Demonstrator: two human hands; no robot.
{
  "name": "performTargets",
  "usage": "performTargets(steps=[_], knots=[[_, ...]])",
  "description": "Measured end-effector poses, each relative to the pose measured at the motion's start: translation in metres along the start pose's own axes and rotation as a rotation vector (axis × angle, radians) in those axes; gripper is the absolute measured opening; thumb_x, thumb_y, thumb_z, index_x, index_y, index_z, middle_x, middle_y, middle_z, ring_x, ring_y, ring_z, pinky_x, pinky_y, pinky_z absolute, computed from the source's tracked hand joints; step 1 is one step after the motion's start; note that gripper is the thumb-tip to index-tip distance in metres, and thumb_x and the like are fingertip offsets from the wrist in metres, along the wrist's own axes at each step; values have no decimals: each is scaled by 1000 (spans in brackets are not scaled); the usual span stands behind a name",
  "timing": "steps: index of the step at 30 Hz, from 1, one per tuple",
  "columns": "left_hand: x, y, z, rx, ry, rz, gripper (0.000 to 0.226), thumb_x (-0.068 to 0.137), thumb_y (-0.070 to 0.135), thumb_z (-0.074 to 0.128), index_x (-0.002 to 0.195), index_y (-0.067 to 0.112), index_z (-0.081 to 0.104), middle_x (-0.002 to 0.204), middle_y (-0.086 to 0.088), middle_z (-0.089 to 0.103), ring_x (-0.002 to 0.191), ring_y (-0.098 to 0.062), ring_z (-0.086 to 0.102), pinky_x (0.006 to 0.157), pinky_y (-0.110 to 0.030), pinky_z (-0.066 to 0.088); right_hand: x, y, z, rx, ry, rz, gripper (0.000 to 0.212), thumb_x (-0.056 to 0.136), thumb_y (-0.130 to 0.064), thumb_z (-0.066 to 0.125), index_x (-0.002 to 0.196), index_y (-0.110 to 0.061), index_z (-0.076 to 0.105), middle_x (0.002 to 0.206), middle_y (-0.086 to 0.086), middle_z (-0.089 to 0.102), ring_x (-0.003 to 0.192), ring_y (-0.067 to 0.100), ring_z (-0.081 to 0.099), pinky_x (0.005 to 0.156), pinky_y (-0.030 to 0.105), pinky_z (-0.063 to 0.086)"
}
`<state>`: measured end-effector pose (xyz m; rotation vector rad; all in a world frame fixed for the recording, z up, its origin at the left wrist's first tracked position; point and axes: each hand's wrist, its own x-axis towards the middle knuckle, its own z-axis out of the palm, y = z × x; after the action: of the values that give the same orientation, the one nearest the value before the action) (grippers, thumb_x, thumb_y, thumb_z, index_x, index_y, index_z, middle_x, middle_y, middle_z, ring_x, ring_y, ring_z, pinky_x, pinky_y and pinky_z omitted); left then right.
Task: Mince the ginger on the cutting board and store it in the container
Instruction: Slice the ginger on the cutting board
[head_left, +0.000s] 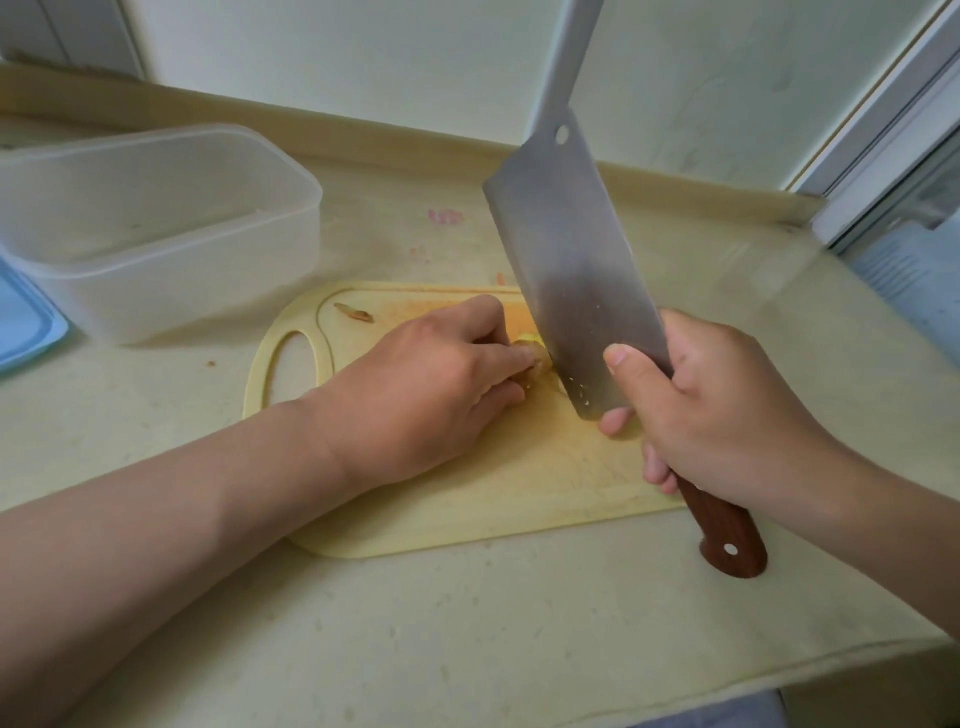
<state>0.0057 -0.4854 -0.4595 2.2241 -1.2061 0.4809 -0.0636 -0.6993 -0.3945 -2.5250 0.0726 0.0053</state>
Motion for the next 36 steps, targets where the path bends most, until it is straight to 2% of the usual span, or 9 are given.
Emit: performTargets(steps=[7, 12, 17, 23, 31, 36], knots=[[2, 1, 2, 19, 5, -31, 20, 87, 21, 64, 100, 10, 76, 91, -5, 59, 73, -17, 55, 67, -34, 50, -6, 3, -1, 8, -14, 19, 20, 104, -33, 47, 89, -22, 56, 44, -16, 60, 62, 28, 75, 40, 26, 49], [2, 1, 2, 28, -3, -36, 20, 88, 20, 64, 99, 9, 75, 92, -6, 59, 74, -16, 53, 68, -31, 45, -7, 3, 1, -6, -23, -2, 24, 103, -35, 47, 90, -17, 56, 46, -16, 61, 62, 22, 75, 40, 28, 52], [1, 2, 0, 29, -2, -37, 21, 88, 21, 64, 100, 8, 75, 93, -5, 59, 74, -16, 54, 68, -32, 48, -7, 5, -2, 15, 1, 1, 19, 104, -35, 47, 91, -25, 56, 47, -16, 63, 62, 25, 76, 41, 32, 54], [1, 2, -1, 12, -7, -22, 22, 88, 19, 65, 104, 9, 75, 92, -6, 60, 72, -18, 57, 65, -33, 51, -6, 4, -1, 16, -23, 13, 21, 102, -35, 46, 91, -20, 56, 45, -16, 61, 61, 24, 75, 47, 35, 57], [2, 2, 0, 18, 1, -21, 20, 88, 20, 65, 101, 8, 76, 91, -5, 61, 72, -16, 55, 66, -33, 48, -4, 3, -2, 15, -26, 43, 21, 104, -32, 48, 92, -19, 57, 45, -15, 61, 63, 29, 76, 40, 29, 51], [3, 2, 0, 26, 0, 10, 19, 87, 17, 66, 99, 7, 76, 89, -6, 63, 75, -22, 61, 68, -33, 47, -6, 1, -8, -16, -83, 85, 22, 104, -32, 48, 88, -20, 57, 43, -12, 60, 60, 31, 74, 37, 23, 45]])
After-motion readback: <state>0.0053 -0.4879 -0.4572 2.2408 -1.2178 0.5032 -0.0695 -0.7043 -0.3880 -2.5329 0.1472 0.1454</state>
